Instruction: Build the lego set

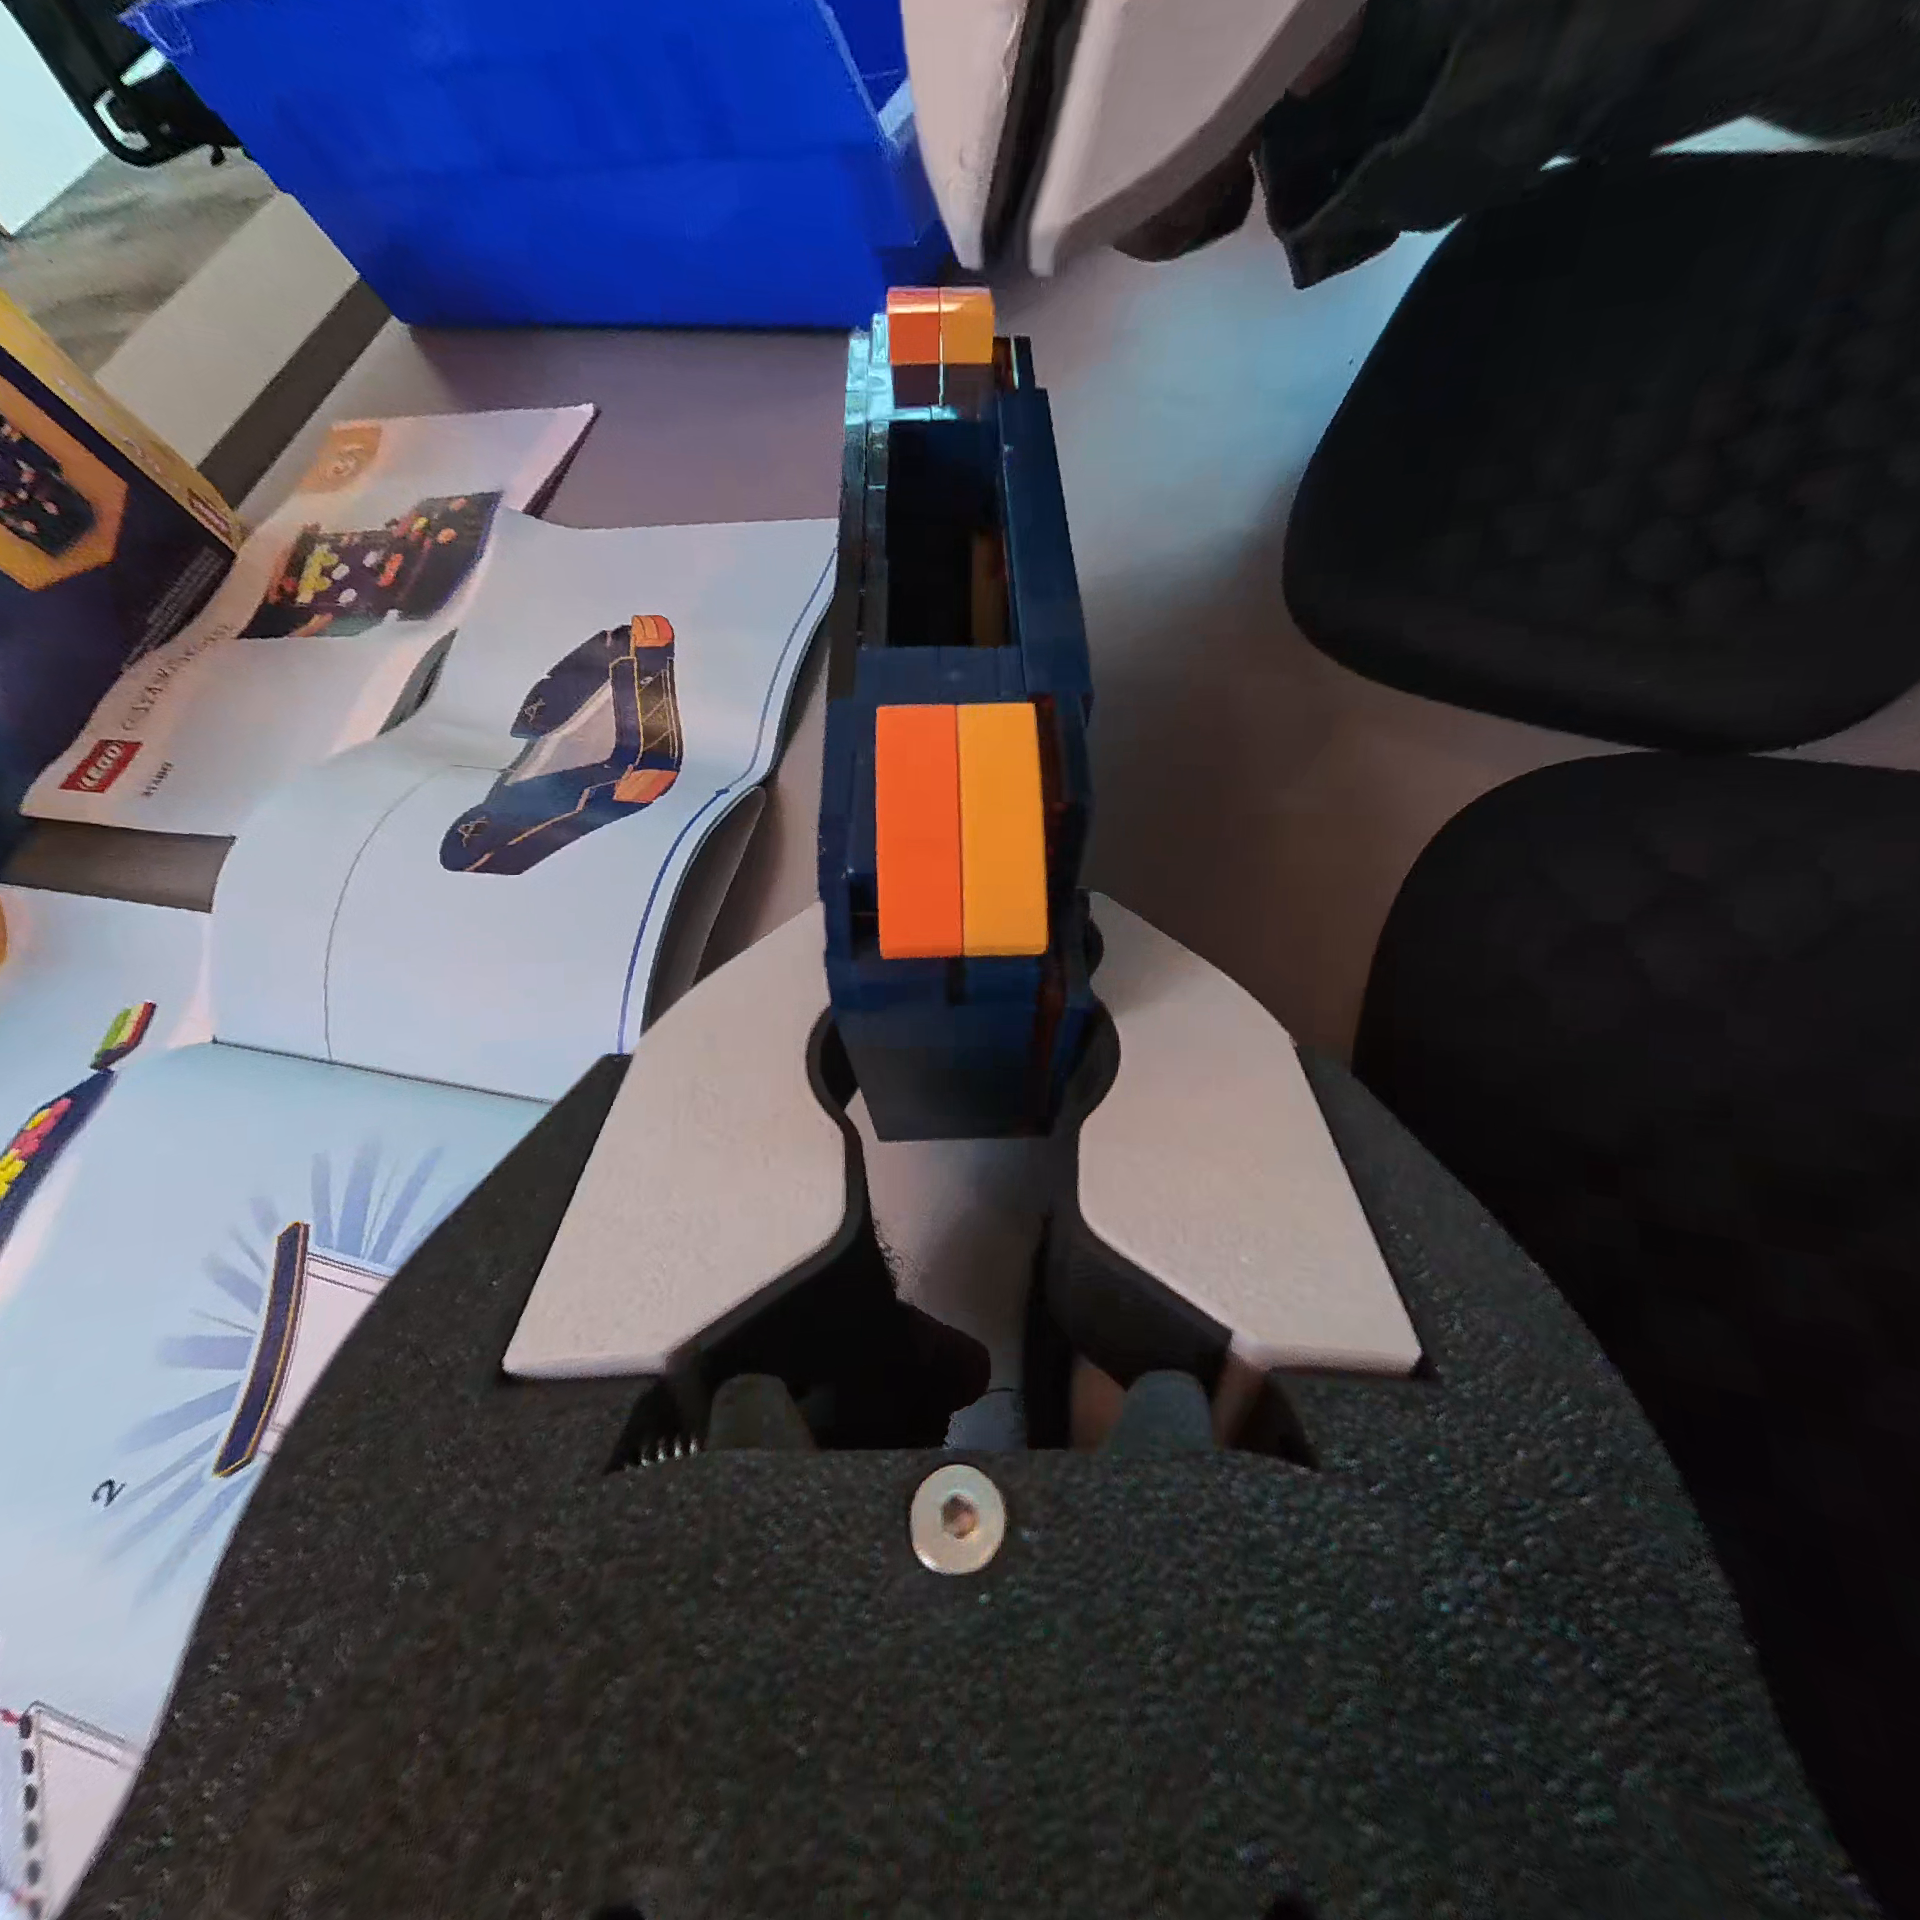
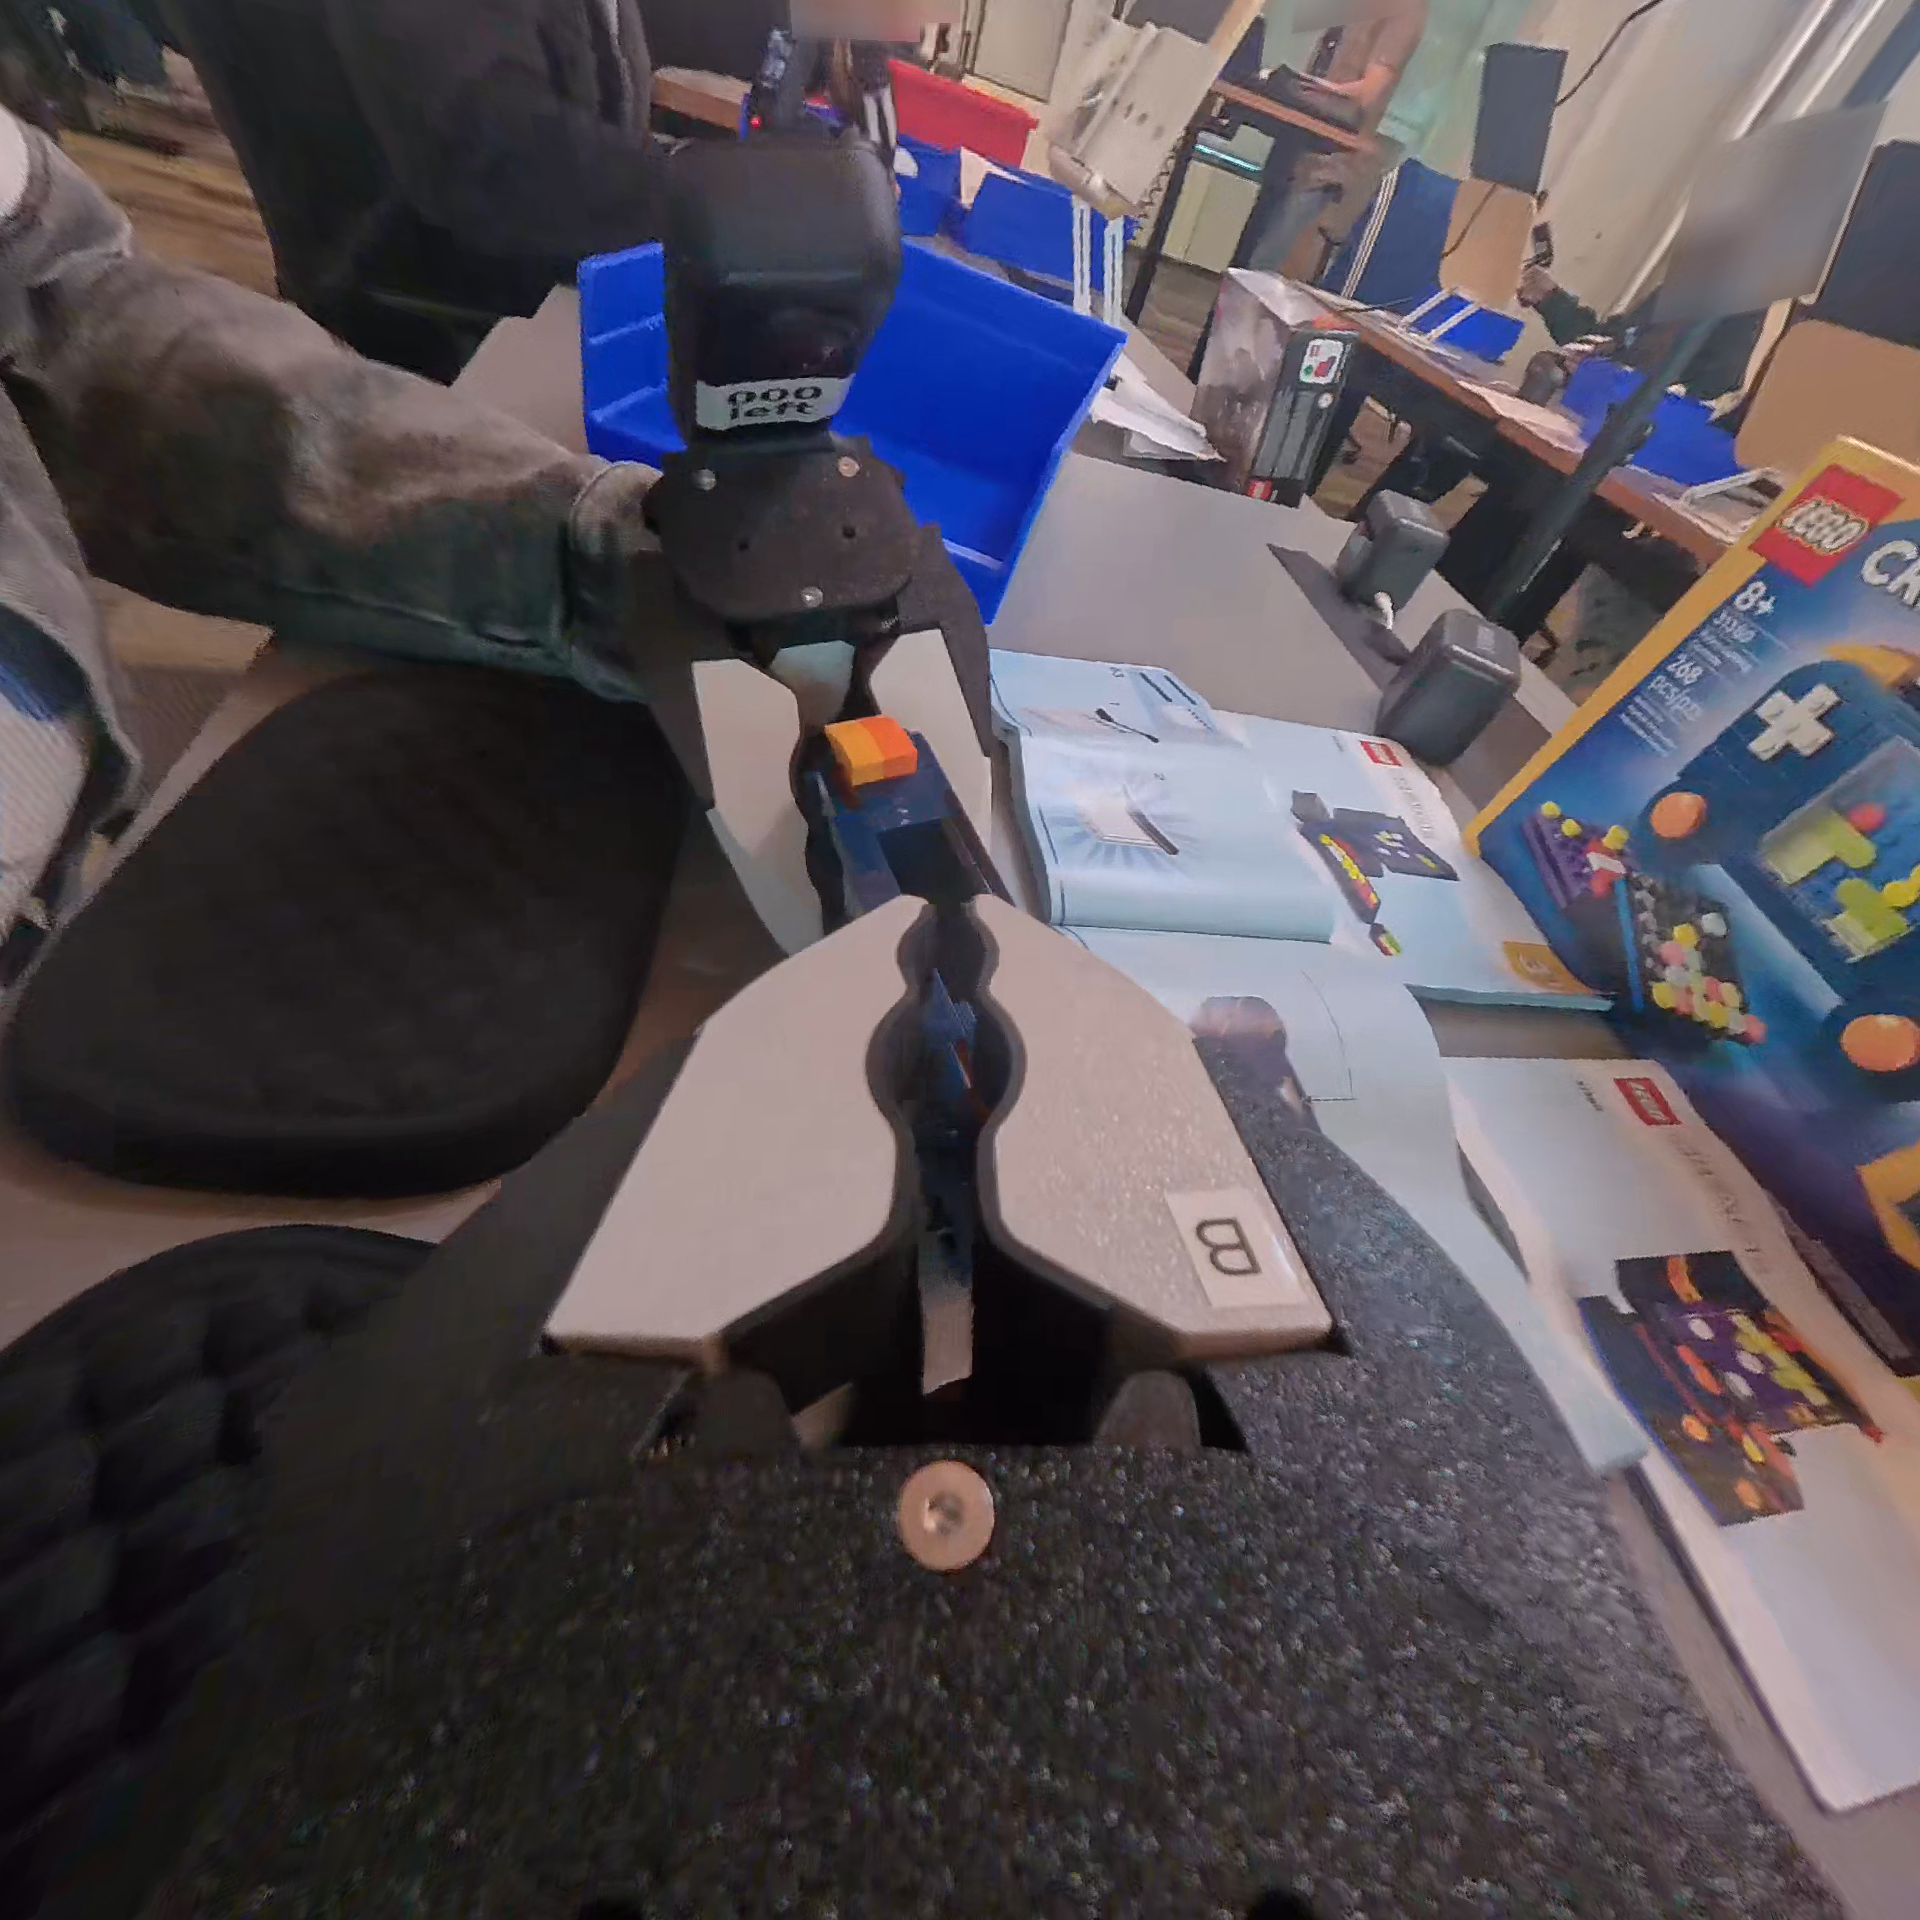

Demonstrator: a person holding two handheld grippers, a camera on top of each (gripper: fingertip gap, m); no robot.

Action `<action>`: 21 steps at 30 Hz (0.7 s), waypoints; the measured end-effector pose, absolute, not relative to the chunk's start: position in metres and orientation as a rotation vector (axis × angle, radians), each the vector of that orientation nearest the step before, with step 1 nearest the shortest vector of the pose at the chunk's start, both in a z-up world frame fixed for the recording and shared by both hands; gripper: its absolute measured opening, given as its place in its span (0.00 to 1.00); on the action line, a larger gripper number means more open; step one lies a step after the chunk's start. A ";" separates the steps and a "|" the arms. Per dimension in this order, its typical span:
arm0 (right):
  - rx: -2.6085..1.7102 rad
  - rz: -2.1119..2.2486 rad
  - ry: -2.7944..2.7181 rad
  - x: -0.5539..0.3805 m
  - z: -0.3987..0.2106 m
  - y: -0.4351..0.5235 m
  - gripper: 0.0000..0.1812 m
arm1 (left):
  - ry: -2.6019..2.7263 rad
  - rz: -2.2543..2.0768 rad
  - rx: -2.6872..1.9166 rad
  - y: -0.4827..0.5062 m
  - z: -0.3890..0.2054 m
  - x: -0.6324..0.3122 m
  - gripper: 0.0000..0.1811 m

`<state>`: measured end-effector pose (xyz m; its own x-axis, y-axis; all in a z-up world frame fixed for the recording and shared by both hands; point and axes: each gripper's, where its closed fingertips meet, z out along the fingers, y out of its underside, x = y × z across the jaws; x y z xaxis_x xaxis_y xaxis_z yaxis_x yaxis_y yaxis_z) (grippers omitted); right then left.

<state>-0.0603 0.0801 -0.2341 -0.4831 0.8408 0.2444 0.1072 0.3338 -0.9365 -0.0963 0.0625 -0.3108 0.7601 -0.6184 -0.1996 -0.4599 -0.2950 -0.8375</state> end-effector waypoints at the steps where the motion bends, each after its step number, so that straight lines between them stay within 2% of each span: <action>1: -0.868 1.237 -1.810 -0.061 -0.233 0.082 0.08 | 0.809 -0.214 -1.953 0.063 -0.311 -0.097 0.20; 5: -1.072 1.399 -1.729 -0.066 -0.238 0.102 0.40 | 0.710 -0.401 -1.952 0.064 -0.301 -0.099 0.20; 7: -1.206 1.553 -1.755 -0.069 -0.248 0.108 0.47 | 0.654 -0.501 -1.916 0.064 -0.293 -0.102 0.20; 10: -1.279 1.745 -1.873 -0.076 -0.263 0.103 0.44 | 0.670 -0.591 -1.887 0.060 -0.288 -0.099 0.20; 13: -1.189 1.588 -2.172 -0.082 -0.290 0.095 0.40 | 0.720 -0.604 -1.875 0.060 -0.288 -0.095 0.20; 16: -1.048 1.641 -2.337 -0.076 -0.285 0.083 0.22 | 0.660 -0.661 -1.831 0.063 -0.279 -0.101 0.20; 21: -1.110 1.810 -2.195 -0.083 -0.275 0.084 0.20 | 0.405 -0.853 -1.739 0.078 -0.248 -0.111 0.20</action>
<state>-0.0833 0.0843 -0.2747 -0.7323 0.5734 -0.3673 0.4699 0.0352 -0.8820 -0.1110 0.0782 -0.2485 0.6823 -0.6465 0.3414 0.1445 -0.3385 -0.9298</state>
